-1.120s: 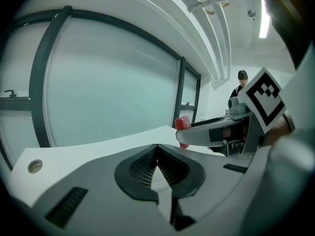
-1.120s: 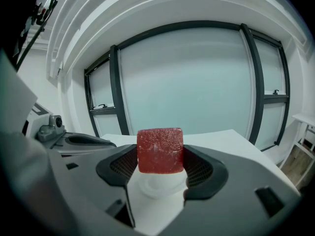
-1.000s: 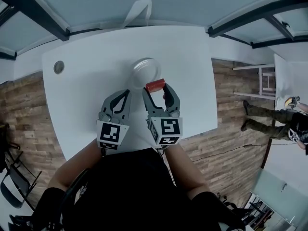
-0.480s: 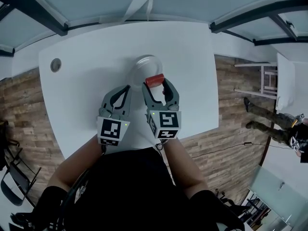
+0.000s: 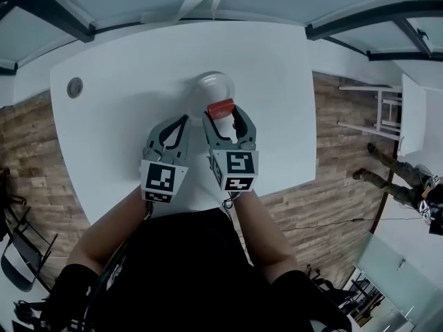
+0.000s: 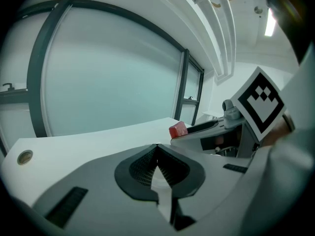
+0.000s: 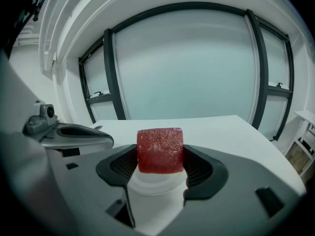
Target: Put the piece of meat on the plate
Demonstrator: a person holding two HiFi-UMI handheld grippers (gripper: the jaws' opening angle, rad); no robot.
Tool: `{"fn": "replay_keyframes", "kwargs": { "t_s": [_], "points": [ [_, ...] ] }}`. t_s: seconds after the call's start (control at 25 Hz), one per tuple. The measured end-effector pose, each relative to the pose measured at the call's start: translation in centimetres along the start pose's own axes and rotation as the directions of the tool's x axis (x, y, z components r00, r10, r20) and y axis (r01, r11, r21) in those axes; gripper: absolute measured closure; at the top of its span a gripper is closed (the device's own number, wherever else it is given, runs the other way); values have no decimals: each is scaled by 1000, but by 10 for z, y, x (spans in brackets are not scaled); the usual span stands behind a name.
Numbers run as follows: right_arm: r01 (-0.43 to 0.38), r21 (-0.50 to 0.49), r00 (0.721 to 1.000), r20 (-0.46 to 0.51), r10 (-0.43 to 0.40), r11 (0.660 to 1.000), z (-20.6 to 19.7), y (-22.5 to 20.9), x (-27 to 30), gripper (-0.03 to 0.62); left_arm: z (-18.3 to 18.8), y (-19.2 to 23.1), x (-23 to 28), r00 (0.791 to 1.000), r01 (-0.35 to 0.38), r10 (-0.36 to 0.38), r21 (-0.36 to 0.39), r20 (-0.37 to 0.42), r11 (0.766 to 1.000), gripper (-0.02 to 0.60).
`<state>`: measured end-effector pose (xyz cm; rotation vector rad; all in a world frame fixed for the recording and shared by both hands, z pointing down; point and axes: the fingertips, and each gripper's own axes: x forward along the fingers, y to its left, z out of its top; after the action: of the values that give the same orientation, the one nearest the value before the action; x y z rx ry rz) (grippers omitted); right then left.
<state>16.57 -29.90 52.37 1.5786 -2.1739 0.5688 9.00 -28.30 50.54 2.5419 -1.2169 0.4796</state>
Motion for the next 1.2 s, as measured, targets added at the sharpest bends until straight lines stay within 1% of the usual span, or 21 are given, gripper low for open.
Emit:
{"fn": "replay_keyframes", "kwargs": {
  "t_s": [0.2,0.68,1.04,1.2],
  "points": [
    [-6,-15,1000,-29,5,1000,-7,2,10,303,-8,3,4,1000,-3,3,-1,-16,1000,578],
    [-10,-21,995,-99,8,1000,-22,2,29,303,-15,12,13,999,-19,19,-13,-27,1000,578],
    [-15,-31,993,-120,11,999,-27,3,37,303,-19,17,17,999,-27,26,-18,-35,999,578],
    [-17,-25,990,-144,13,1000,-30,4,40,303,-21,19,18,999,-31,30,-24,-40,999,578]
  ]
}}
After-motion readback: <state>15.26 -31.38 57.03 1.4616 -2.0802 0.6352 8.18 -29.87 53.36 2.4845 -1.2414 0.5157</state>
